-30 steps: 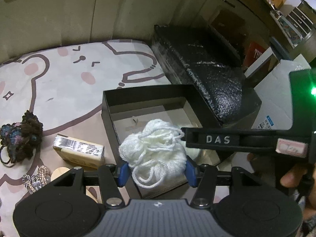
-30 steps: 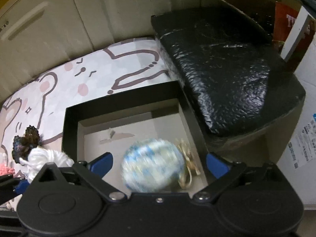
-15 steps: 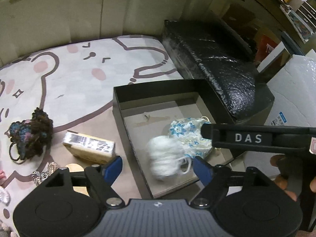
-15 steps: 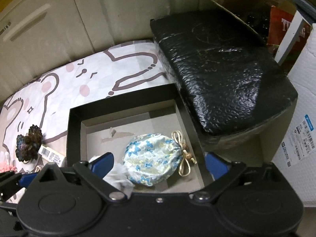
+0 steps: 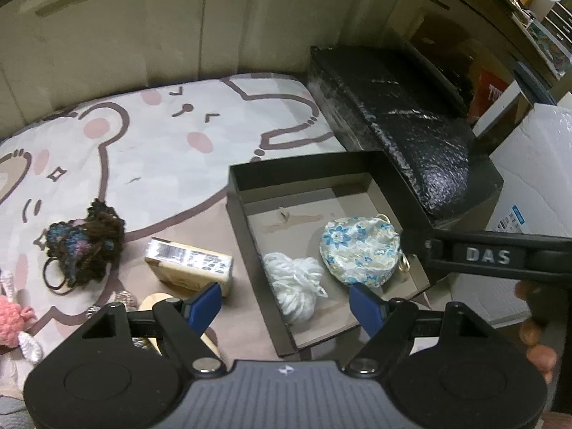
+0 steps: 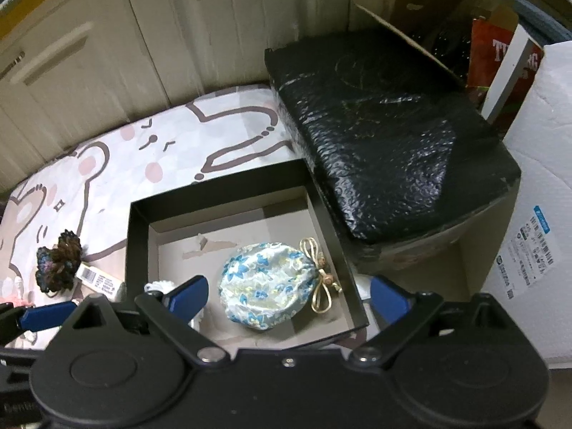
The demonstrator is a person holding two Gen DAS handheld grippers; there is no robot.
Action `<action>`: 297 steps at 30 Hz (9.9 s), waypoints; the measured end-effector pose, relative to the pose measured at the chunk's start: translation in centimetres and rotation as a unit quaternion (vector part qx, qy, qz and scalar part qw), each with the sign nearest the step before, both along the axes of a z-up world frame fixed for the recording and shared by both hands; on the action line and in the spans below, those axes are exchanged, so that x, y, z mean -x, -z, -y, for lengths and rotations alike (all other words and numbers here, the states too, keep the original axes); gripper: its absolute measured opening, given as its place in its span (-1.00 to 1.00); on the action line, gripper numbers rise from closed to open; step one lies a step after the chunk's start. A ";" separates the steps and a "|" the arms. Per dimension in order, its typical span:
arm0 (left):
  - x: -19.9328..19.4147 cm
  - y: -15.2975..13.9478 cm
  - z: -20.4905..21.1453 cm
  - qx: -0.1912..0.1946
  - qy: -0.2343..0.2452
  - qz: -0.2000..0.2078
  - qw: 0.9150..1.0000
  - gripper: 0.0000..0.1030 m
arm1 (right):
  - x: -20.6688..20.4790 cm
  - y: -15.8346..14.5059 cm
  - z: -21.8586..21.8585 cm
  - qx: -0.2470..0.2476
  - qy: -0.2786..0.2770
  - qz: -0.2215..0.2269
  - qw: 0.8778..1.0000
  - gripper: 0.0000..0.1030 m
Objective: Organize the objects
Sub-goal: 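Open both tools to release the yarn ball and pouch in the box, then withdraw both tools from the box back over the bed, then grasp the braided rope bundle with the right tool while the left tool approaches the pink doll, then lift the rope bundle with the right tool while the left tool grasps the pink doll, then carry the rope bundle and pink doll with both tools over the black box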
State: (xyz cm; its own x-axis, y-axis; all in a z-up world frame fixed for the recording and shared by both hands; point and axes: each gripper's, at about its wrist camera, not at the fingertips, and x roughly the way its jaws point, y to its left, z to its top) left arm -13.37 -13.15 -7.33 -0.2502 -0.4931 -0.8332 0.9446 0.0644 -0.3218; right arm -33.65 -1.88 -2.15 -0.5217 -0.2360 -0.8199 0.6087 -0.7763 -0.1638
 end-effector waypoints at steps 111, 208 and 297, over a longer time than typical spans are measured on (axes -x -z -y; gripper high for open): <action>-27.1 -1.7 -15.0 0.081 -0.237 0.092 0.964 1.00 | -12.0 1.7 15.9 0.084 0.003 -0.125 0.989 1.00; -27.7 6.4 -7.7 -0.074 -0.225 0.038 0.971 -0.47 | -8.9 9.8 23.1 -0.025 0.001 0.064 0.998 -0.18; -22.3 -2.4 -11.2 0.070 -0.195 0.136 0.969 0.54 | -10.6 1.6 17.4 0.064 -0.110 -0.079 0.989 -0.17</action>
State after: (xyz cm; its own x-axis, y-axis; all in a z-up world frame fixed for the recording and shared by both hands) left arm 8.88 -1.97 -4.95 0.1965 -0.6198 -0.7598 0.9086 0.4064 -0.0965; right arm -23.04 -19.30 -3.72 -0.5654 -0.4548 -0.6880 0.7400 -0.6481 -0.1797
